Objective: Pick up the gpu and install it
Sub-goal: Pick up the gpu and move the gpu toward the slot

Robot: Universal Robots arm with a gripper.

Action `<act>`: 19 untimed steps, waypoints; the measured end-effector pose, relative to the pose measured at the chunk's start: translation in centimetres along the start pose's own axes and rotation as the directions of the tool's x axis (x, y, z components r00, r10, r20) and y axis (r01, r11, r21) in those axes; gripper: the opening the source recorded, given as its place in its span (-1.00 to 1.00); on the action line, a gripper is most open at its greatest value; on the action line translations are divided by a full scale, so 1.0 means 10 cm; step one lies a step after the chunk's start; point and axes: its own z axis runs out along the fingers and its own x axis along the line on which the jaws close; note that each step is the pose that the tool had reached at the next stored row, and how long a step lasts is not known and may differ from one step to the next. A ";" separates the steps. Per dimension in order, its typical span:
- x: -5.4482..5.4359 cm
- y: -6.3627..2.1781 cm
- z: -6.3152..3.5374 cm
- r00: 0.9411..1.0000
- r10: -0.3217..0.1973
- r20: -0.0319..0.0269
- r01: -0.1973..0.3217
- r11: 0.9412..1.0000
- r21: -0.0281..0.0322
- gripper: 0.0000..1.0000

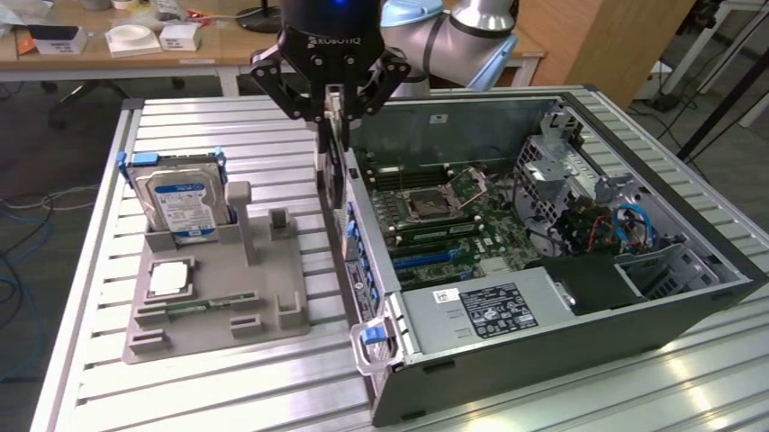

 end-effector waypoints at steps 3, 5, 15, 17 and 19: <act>-0.02 0.001 0.001 1.000 0.000 0.000 0.000 1.000 0.000 -0.48; -0.05 0.003 0.001 1.000 0.000 0.000 0.000 1.000 0.000 -0.48; -0.15 0.009 0.005 1.000 0.000 0.000 0.000 1.000 0.000 -0.48; -0.17 0.010 0.005 1.000 0.000 0.000 0.000 1.000 0.000 -0.48; -0.19 0.012 0.006 1.000 0.000 0.000 0.000 1.000 0.000 -0.48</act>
